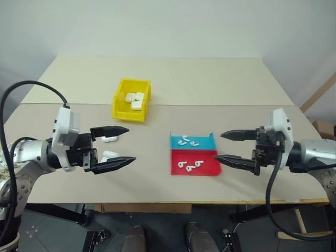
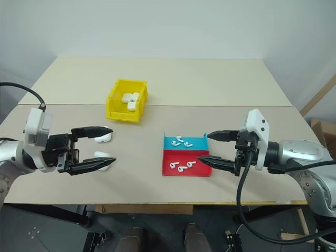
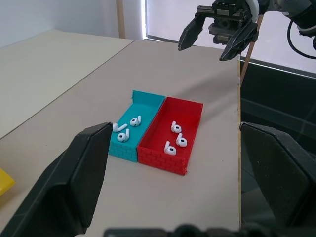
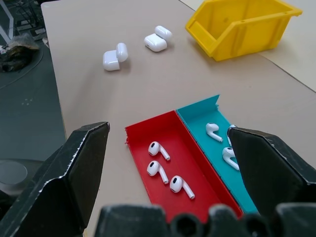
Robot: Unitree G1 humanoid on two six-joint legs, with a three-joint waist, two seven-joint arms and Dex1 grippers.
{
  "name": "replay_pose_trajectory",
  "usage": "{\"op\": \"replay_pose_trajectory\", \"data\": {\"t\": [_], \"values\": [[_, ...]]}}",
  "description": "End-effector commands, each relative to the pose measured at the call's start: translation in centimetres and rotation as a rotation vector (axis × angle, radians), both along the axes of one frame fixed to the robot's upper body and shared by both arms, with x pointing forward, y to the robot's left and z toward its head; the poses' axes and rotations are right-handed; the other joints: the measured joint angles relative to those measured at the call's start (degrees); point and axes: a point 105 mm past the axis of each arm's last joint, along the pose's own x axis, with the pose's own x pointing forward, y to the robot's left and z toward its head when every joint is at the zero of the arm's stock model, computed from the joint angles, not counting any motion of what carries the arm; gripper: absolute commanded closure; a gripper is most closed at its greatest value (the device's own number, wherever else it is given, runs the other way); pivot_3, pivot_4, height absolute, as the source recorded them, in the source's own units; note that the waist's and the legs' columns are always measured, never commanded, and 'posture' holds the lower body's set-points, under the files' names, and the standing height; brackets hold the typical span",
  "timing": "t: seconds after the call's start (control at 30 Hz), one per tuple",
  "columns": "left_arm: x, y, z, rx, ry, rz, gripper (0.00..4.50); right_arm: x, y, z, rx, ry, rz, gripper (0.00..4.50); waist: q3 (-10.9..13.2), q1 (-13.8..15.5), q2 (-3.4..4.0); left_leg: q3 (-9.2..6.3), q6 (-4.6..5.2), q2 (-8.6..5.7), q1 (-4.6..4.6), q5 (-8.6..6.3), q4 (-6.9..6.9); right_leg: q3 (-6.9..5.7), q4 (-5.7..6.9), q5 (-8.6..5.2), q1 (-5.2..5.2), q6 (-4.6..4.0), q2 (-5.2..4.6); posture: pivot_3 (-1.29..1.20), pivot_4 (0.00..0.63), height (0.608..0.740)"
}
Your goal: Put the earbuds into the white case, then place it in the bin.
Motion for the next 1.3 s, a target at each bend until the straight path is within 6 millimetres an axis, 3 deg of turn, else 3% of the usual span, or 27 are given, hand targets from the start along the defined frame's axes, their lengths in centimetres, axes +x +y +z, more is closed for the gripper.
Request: {"op": "replay_pose_trajectory", "data": {"t": [0.03,0.23,0.4,0.53,0.67,0.77,0.97,1.3], "values": [[0.2,0.4,0.8,0.002,-0.033,0.035,0.00,-0.4,-0.2,1.2,-0.003,-0.048,0.000,0.05,0.0,0.0,0.00,0.00,0.00,0.00,0.00,0.00,0.00,0.00,0.00,0.00,0.00,0.00,0.00,0.00,0.150,0.740],[0.3,0.7,0.9,0.026,0.009,0.086,0.00,-0.1,-0.3,1.0,-0.020,-0.051,-0.028,0.05,0.0,0.0,0.00,-0.01,0.00,0.00,0.00,0.00,0.00,0.00,0.01,0.00,0.00,0.00,0.00,0.00,0.150,0.740],[2.0,1.2,1.1,0.104,0.038,0.280,0.00,0.5,-0.3,0.8,-0.041,-0.058,-0.063,0.05,0.0,0.0,-0.02,-0.01,0.00,0.00,0.00,0.00,0.00,0.00,0.01,0.00,0.00,0.00,0.00,0.00,0.150,0.740],[3.1,1.3,0.8,0.283,0.072,0.396,0.00,0.8,-0.3,1.1,-0.040,-0.064,-0.092,0.05,0.0,0.1,-0.09,-0.05,0.00,-0.01,-0.01,0.00,0.02,-0.02,0.02,0.00,0.00,0.02,0.01,0.00,0.150,0.740],[3.9,1.3,1.0,0.342,0.214,0.478,0.00,0.5,-0.4,0.8,-0.063,-0.057,-0.113,0.05,0.0,0.3,-0.09,-0.06,0.00,-0.02,-0.07,0.00,0.02,-0.02,0.02,-0.01,-0.06,0.02,0.01,0.00,0.150,0.740],[5.3,2.3,-0.1,0.454,0.484,0.605,0.00,0.2,-0.3,0.6,-0.052,-0.051,-0.123,0.05,0.0,0.6,-0.13,-0.13,0.00,-0.07,-0.10,0.00,0.06,-0.07,0.05,-0.03,-0.03,0.06,0.01,0.00,0.150,0.740],[7.0,3.1,-0.8,0.465,0.649,0.682,0.00,-0.3,0.0,0.2,-0.043,-0.048,-0.138,0.05,0.0,-0.2,-0.12,-0.13,0.01,-0.07,-0.07,0.00,0.03,0.00,0.10,-0.03,-0.10,0.07,0.03,0.00,0.150,0.740],[5.2,5.0,-1.7,0.670,0.730,0.762,0.00,-1.0,0.7,-0.8,-0.017,-0.042,-0.151,0.05,0.0,0.0,-0.14,-0.13,0.00,-0.08,-0.14,0.00,0.03,-0.01,0.09,-0.02,-0.14,0.06,0.00,0.00,0.150,0.740]]}}
